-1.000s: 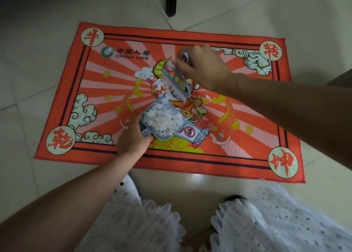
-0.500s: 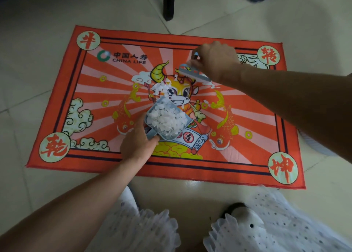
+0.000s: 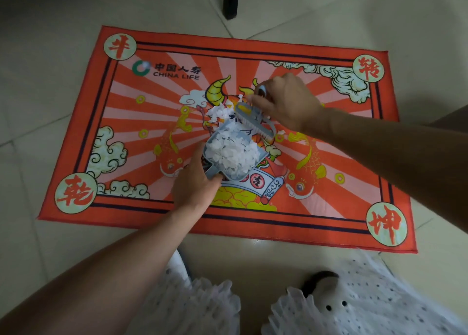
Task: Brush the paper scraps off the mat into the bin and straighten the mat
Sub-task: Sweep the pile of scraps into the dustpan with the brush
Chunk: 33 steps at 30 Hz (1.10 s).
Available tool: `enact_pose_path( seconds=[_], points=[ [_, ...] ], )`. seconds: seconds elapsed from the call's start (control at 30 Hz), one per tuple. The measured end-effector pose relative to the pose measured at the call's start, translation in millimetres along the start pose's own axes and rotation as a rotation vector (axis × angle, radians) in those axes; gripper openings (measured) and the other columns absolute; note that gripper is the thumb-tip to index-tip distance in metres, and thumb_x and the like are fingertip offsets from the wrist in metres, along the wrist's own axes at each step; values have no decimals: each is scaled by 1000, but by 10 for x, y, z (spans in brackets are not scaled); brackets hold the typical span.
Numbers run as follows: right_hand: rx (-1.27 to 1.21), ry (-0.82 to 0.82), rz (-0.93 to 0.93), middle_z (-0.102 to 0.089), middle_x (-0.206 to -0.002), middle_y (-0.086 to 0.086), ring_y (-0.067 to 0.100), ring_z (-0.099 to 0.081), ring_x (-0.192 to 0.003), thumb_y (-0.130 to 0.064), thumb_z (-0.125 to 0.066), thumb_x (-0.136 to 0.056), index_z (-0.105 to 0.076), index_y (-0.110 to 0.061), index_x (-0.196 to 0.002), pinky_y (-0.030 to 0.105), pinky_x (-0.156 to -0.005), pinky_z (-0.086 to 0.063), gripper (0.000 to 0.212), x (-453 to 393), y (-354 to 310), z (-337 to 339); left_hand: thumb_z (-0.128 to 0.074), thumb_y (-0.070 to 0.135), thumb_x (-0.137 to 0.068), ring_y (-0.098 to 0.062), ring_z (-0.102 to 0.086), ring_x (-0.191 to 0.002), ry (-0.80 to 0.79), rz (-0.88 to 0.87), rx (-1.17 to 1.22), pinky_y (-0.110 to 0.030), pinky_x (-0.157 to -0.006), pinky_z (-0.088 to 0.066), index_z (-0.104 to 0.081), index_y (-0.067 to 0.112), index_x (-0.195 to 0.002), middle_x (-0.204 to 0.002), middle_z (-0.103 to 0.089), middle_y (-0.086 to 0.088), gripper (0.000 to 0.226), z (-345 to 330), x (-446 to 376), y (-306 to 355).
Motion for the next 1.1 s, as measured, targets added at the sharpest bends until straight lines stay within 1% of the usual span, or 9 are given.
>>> enact_pose_path(
  seconds=[0.2,0.3,0.4,0.53,0.6,0.7,0.83,0.93,1.1],
  points=[
    [14,-19,34,-49,-54,11,29,-46,-48,-44,-42,-99,-48,-8,-63,35,-49,-40,50,39,-183,-91,-71,22,-85,-20,-62,-95,-8,-9,19,-26,-66,-35,-26,35,-151,-125,-63,3,81,-1,9,36],
    [-19,-8,25,-52,-56,11,29,-48,-49,-43,-43,-99,-50,-9,-63,33,-50,-38,49,41,-179,-71,-70,21,-85,-10,-51,-79,-7,-23,33,-25,-62,-33,-26,36,-150,-123,-63,5,81,-5,19,42],
    [-9,-3,57,-55,-56,11,28,-51,-50,-43,-43,-98,-54,-7,-65,34,-50,-40,50,57,-241,-54,-70,22,-85,-9,-46,-75,-5,-21,32,-26,-62,-32,-26,37,-150,-123,-62,4,81,-12,20,29],
    [6,45,71,-54,-55,10,27,-49,-48,-43,-44,-98,-52,-9,-64,33,-48,-39,49,37,-253,103,-71,22,-85,-16,-59,-87,-14,-22,26,-27,-60,-36,-26,38,-151,-119,-64,6,82,-28,-18,-9],
    [12,85,55,-52,-55,7,25,-47,-49,-46,-42,-97,-51,-11,-64,33,-49,-39,49,11,-195,234,-72,24,-83,-21,-65,-98,-25,-19,31,-30,-69,-43,-25,41,-150,-122,-63,7,84,-41,-46,-44],
    [52,129,-3,-42,-51,4,27,-44,-49,-46,-42,-97,-51,-12,-65,32,-50,-32,48,2,-25,403,-73,26,-81,-23,-64,-109,-41,-13,19,-39,-82,-51,-22,45,-148,-131,-61,8,87,-44,-68,-69],
    [146,145,-62,-37,-52,3,31,-44,-53,-46,-42,-98,-51,-13,-69,31,-52,-27,45,63,241,515,-74,29,-80,-22,-63,-114,-61,-26,-4,-44,-86,-53,-20,48,-147,-136,-59,7,88,-38,-78,-43],
    [197,118,-51,-44,-56,6,31,-44,-54,-44,-42,-99,-56,-12,-73,32,-52,-30,43,135,365,484,-73,29,-80,-20,-66,-105,-66,-38,-17,-42,-80,-54,-20,49,-146,-130,-62,9,87,-45,-81,-22],
    [155,74,-25,-59,-59,12,29,-54,-50,-42,-41,-100,-63,-7,-76,36,-51,-48,47,262,446,296,-73,30,-82,-20,-68,-92,-69,-41,-17,-40,-74,-54,-22,44,-149,-111,-65,12,85,-95,-86,6]
  ],
)
Point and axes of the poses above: each hand's wrist, its own x-axis away from the middle knuckle, its own z-axis out of the back of the hand, y = z × x, the point moved 10 cm from there along -x, towards the middle knuckle
